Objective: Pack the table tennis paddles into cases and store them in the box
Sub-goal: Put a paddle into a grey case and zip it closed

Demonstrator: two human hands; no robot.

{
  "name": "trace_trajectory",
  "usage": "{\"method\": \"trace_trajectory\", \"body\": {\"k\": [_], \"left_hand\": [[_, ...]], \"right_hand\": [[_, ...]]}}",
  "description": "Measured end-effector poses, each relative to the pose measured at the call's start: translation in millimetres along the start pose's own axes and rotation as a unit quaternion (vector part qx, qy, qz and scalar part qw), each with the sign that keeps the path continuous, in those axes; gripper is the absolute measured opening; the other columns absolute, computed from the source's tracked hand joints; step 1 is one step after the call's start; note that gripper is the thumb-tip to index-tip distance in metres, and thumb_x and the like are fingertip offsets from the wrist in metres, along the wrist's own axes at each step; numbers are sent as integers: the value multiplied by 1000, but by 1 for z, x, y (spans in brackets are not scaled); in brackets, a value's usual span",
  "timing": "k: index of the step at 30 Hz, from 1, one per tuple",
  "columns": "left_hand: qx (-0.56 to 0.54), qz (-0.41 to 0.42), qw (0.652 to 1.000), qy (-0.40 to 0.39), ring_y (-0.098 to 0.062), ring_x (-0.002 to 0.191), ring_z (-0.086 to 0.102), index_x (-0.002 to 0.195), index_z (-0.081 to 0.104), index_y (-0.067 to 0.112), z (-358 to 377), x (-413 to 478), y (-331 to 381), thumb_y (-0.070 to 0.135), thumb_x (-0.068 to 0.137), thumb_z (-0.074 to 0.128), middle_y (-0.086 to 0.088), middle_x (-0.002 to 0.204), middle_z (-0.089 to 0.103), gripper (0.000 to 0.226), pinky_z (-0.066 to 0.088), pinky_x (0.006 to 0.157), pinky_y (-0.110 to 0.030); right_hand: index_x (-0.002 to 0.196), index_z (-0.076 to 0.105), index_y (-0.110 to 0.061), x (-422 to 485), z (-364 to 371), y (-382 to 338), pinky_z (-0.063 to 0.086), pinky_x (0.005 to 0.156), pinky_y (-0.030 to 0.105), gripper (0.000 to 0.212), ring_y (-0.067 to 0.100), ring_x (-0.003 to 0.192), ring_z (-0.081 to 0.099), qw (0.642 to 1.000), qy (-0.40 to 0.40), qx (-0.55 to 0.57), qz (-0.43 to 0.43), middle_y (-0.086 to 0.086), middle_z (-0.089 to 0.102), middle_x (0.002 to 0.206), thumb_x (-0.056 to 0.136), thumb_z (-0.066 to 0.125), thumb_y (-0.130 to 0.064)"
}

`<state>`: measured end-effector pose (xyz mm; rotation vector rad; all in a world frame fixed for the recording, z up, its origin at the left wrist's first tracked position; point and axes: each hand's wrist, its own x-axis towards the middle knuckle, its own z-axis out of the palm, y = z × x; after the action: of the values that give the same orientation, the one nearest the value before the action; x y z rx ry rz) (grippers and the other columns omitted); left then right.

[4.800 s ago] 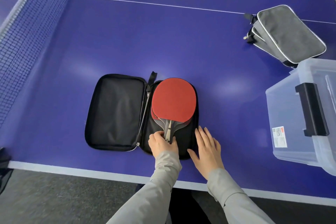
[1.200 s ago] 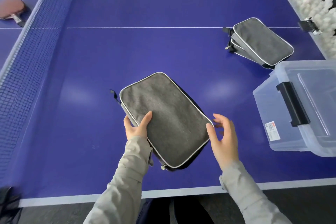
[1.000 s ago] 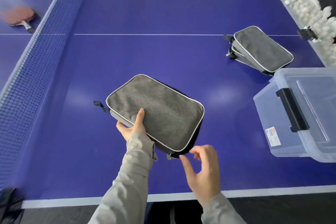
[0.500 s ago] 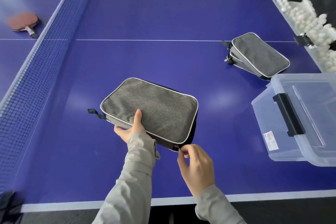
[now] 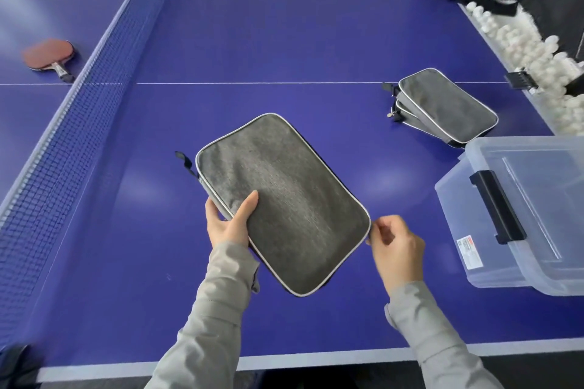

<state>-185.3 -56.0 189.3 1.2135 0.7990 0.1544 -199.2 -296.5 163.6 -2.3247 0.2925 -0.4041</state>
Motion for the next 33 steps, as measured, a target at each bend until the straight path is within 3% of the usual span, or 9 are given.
{"method": "trace_trajectory", "body": {"k": [3, 5, 9, 15, 20, 26, 33], "left_hand": [[12, 49, 997, -63, -11, 82, 71, 106, 58, 35, -1, 4, 2, 38, 53, 85, 12, 91, 72, 60, 57, 70, -28], [18, 74, 992, -99, -12, 87, 70, 106, 57, 35, -2, 6, 4, 39, 50, 86, 11, 97, 71, 63, 56, 70, -27], [46, 111, 979, -166, -11, 92, 69, 110, 56, 31, -4, 8, 9, 35, 50, 86, 11, 101, 70, 67, 55, 70, -24], [111, 171, 945, -257, -2, 91, 66, 111, 52, 29, -8, 2, 18, 26, 56, 83, 17, 97, 69, 64, 52, 70, -14], [170, 210, 918, -292, 5, 89, 63, 107, 50, 34, -14, 3, 31, 11, 61, 79, 22, 95, 66, 60, 49, 73, -10], [252, 247, 880, -319, -1, 92, 62, 103, 51, 46, -24, -4, 48, 38, 55, 81, 17, 97, 64, 57, 47, 77, -12], [394, 284, 821, -300, -3, 76, 62, 99, 42, 59, -29, -3, 49, 46, 54, 75, 19, 82, 66, 58, 48, 72, -21]], "right_hand": [[75, 63, -1, 13, -3, 0, 34, 53, 11, 10, 15, 51, 52, 999, -11, 35, -17, 7, 65, 60, 79, 72, -2], [73, 61, -7, 23, -5, 2, 37, 54, 4, 14, 9, 53, 55, 996, -48, 77, -10, -1, 62, 59, 81, 69, 0], [68, 58, -17, 43, -6, -7, 47, 56, 13, 24, 6, 52, 60, 980, -126, 149, 25, -7, 65, 61, 82, 65, 1], [70, 58, -21, 62, -8, -33, 47, 58, 10, 24, 3, 53, 59, 969, -167, 180, 30, -6, 63, 63, 83, 65, -1], [76, 63, -15, 65, -19, -49, 47, 57, 10, 13, 4, 55, 60, 961, -175, 213, 38, 0, 66, 68, 83, 66, -4], [74, 62, -14, 70, -29, -63, 48, 53, 12, 15, 4, 49, 59, 957, -157, 238, 59, 0, 65, 62, 81, 66, -1], [68, 63, -16, 82, -46, -72, 50, 60, 18, 19, 12, 53, 56, 957, -145, 251, 23, -3, 66, 61, 76, 65, 1]]}}
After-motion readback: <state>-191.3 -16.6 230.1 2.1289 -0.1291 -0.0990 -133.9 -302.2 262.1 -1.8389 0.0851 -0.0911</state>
